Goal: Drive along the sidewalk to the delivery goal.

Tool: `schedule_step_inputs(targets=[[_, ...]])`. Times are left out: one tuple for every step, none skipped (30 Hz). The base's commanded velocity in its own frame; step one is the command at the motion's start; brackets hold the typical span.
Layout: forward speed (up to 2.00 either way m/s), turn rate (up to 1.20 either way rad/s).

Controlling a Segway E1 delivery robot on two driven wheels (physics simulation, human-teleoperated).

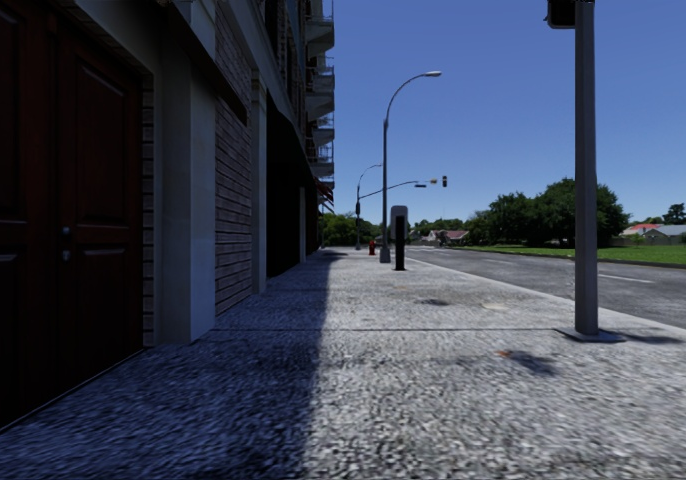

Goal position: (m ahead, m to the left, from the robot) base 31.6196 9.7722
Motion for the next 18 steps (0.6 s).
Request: schedule_step_inputs(targets=[[2.00,0.00],[2.00,0.00],[2.00,0.00],[2.00,0.00],[2.00,0.00],[2.00,0.00],[2.00,0.00],[2.00,0.00],[2.00,0.00],[2.00,0.00],[2.00,0.00],[2.00,0.00],[2.00,0.00],[2.00,0.00],[2.00,0.00],[2.00,0.00],[2.00,0.00],[2.00,0.00]])
